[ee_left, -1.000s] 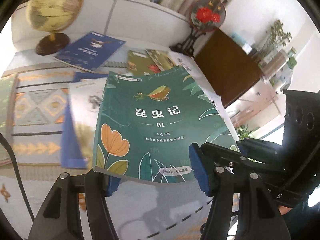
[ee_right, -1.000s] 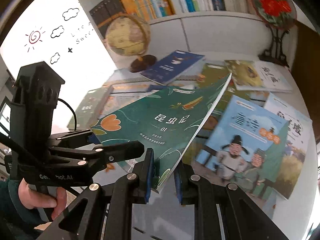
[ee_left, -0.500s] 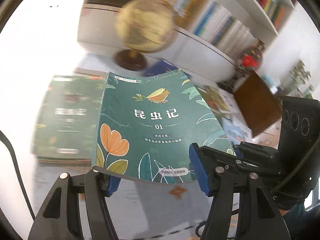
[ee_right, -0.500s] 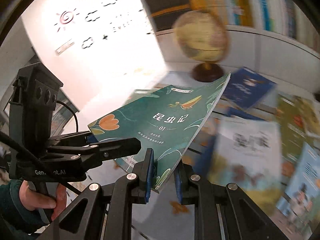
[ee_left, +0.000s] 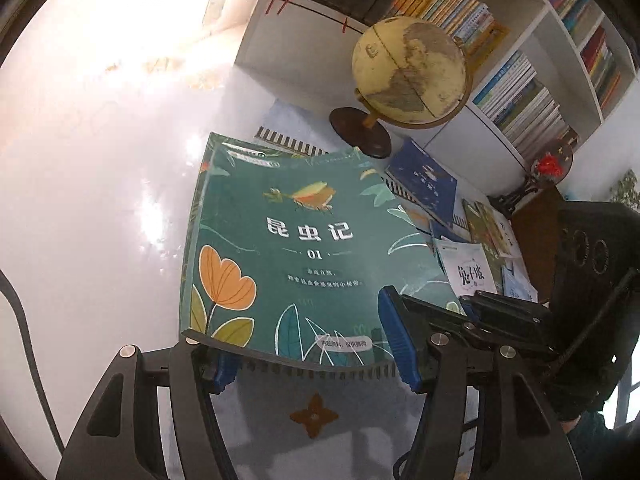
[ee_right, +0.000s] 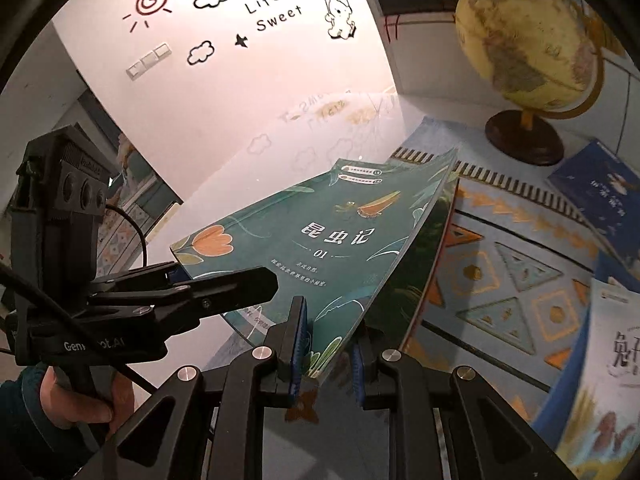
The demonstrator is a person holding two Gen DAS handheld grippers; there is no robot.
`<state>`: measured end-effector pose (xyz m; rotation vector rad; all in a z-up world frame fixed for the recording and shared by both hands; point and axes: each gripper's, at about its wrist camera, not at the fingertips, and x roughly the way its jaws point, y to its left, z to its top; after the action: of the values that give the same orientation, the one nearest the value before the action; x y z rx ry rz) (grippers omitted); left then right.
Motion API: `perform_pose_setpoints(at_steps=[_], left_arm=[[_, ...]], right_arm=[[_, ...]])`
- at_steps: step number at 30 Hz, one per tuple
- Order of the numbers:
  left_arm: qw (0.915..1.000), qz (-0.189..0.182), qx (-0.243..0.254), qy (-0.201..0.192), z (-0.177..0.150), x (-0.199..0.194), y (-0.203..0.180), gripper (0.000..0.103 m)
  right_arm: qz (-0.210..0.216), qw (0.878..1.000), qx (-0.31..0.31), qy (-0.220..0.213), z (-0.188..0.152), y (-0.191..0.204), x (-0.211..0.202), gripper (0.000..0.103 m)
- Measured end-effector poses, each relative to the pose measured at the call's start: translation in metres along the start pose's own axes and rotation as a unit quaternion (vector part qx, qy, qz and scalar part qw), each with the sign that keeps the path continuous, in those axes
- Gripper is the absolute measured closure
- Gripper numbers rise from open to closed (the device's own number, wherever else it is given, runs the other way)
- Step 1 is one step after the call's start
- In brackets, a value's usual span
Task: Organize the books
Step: 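Carry the green bird-cover book with both tools and lay it on the stack, then open both tools and move them back to the book pile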
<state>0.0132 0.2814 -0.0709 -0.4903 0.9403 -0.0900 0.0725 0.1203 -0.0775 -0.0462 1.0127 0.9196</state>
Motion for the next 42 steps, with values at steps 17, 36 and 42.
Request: perform_pose_setpoints(at_steps=[17, 36, 42], left_arm=[[0.9925, -0.053, -0.096, 0.053, -0.012, 0.027, 0.052, 0.042], [0.9933, -0.008, -0.114, 0.016, -0.035, -0.019, 0.067, 0.039], [0.9952, -0.018, -0.095, 0.013, -0.046, -0.022, 0.033, 0.038]], right_arm=[[0.002, 0.995, 0.08, 0.051, 0.001, -0.033, 0.037, 0.083], [-0.019, 0.988, 0.128, 0.082, -0.015, -0.035, 0.046, 0.076], [-0.035, 0.987, 0.143, 0.068, -0.046, -0.045, 0.0, 0.076]])
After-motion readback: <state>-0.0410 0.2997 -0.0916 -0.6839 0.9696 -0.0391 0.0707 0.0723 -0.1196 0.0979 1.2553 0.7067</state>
